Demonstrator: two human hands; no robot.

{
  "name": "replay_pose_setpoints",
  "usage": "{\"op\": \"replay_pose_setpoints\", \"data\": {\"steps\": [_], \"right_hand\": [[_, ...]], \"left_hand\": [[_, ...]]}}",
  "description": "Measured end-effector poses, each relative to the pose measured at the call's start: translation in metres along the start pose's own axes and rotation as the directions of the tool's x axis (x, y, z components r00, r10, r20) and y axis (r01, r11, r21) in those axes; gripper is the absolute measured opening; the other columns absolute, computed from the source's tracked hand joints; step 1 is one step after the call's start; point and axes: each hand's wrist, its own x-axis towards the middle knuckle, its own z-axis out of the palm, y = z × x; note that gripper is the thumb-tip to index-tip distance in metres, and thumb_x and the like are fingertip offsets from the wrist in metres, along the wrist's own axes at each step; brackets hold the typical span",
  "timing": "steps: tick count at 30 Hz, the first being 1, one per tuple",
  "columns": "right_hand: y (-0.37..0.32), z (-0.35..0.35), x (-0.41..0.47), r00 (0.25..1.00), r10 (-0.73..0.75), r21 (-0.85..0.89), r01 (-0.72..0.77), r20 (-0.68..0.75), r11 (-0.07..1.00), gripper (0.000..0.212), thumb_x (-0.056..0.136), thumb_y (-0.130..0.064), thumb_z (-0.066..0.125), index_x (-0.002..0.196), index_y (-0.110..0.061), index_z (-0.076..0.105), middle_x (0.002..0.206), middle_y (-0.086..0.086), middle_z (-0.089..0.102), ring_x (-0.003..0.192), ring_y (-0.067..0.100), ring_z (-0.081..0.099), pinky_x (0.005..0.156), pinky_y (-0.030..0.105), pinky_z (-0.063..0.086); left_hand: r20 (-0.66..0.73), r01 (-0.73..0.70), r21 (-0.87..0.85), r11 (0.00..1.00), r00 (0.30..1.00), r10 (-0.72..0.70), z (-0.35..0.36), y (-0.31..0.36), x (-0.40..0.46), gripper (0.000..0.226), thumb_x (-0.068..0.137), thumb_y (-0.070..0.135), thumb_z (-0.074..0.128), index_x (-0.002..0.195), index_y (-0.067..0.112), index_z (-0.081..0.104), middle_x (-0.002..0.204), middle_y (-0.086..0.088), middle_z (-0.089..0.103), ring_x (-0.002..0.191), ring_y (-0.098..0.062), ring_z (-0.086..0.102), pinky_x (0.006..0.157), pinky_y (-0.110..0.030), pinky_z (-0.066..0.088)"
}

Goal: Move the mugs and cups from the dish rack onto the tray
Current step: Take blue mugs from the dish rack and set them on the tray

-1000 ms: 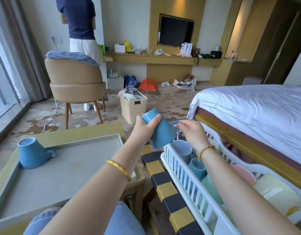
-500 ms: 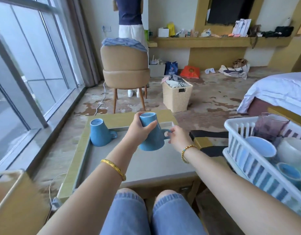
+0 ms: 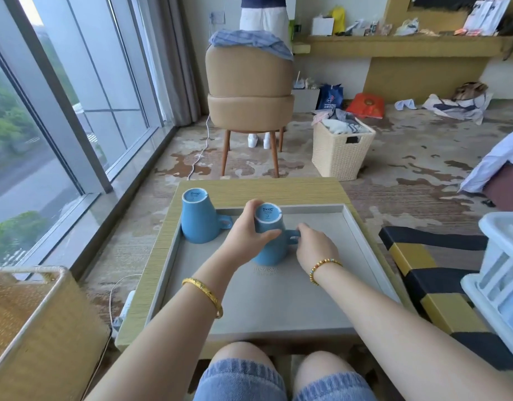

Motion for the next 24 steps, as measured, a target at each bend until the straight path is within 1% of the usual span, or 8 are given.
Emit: {"op": "replay_pose_setpoints", "data": {"steps": [3,5,7,9,12,15,19,24], "right_hand": [[0.001,0.007,0.011,0.999,-0.018,-0.008,0.018,-0.033,1.0,0.02,0.09,-0.007,0.04,0.104,-0.014,0.052,0.096,0.014,0.068,0.09,0.034,0.062,0.061,0.029,0.036],[-0.001,0.008,0.016,0.999,-0.033,0.0,0.033,-0.027,0.999,0.019,0.092,-0.01,0.04,0.104,-0.014,0.055,0.098,0.013,0.068,0.093,0.034,0.061,0.062,0.029,0.037],[-0.004,0.009,0.017,0.999,-0.035,0.036,0.036,-0.014,0.999,0.02,0.095,-0.016,0.04,0.107,-0.014,0.056,0.107,0.011,0.066,0.1,0.033,0.059,0.067,0.031,0.04],[-0.011,0.011,0.012,0.999,-0.047,0.101,0.049,-0.021,0.994,0.024,0.096,-0.018,0.04,0.115,-0.014,0.053,0.119,0.008,0.059,0.11,0.029,0.055,0.076,0.032,0.043],[-0.023,0.019,0.0,0.994,-0.107,0.152,0.109,-0.018,0.982,0.036,0.096,-0.024,0.041,0.13,-0.011,0.041,0.132,0.011,0.045,0.117,0.029,0.049,0.084,0.033,0.044],[-0.033,0.027,-0.008,0.99,-0.117,0.151,0.103,0.082,0.983,0.054,0.096,-0.03,0.042,0.145,-0.015,0.023,0.144,0.014,0.03,0.125,0.031,0.044,0.095,0.036,0.043],[-0.039,0.032,-0.007,0.982,-0.102,0.166,0.075,0.158,0.983,0.063,0.096,-0.033,0.043,0.148,-0.018,0.012,0.153,0.017,0.014,0.137,0.031,0.03,0.108,0.038,0.035],[-0.043,0.039,0.002,0.971,-0.12,0.181,0.082,0.209,0.98,0.07,0.095,-0.034,0.045,0.15,-0.017,0.005,0.156,0.016,0.008,0.144,0.03,0.017,0.117,0.037,0.022]], "left_hand": [[-0.009,0.017,0.003,1.0,1.0,-0.017,0.0,-0.01,0.011,0.059,0.082,0.021,0.068,0.132,0.022,0.035,0.114,0.01,0.048,0.105,-0.008,0.048,0.084,-0.018,0.036],[-0.022,0.013,0.021,1.0,1.0,-0.013,0.0,-0.013,0.02,0.059,0.083,0.021,0.067,0.132,0.021,0.035,0.116,0.008,0.049,0.107,-0.009,0.047,0.087,-0.02,0.036],[-0.025,0.008,0.073,0.997,1.0,-0.006,-0.001,-0.015,0.028,0.061,0.084,0.022,0.066,0.135,0.019,0.034,0.125,0.004,0.049,0.112,-0.011,0.047,0.09,-0.021,0.037],[-0.053,0.015,0.155,0.988,0.999,-0.006,-0.002,-0.016,0.035,0.065,0.085,0.025,0.065,0.139,0.017,0.03,0.136,-0.001,0.046,0.122,-0.017,0.045,0.095,-0.024,0.037],[-0.119,0.059,0.395,0.917,0.993,-0.013,-0.006,-0.016,0.041,0.075,0.086,0.033,0.061,0.147,0.018,0.02,0.148,-0.002,0.032,0.131,-0.021,0.039,0.099,-0.034,0.038],[-0.126,0.074,0.539,0.839,0.992,-0.006,-0.009,-0.014,0.043,0.076,0.087,0.037,0.06,0.147,0.019,0.018,0.149,0.0,0.03,0.127,-0.023,0.042,0.092,-0.035,0.043],[-0.126,0.078,0.549,0.832,0.992,-0.01,-0.013,-0.01,0.048,0.067,0.085,0.03,0.063,0.141,0.015,0.029,0.141,-0.006,0.041,0.122,-0.027,0.046,0.089,-0.035,0.043],[-0.171,0.111,0.506,0.855,0.985,-0.027,-0.013,-0.013,0.053,0.066,0.086,0.026,0.063,0.14,0.014,0.029,0.141,-0.007,0.041,0.121,-0.027,0.046,0.088,-0.034,0.043]]}}
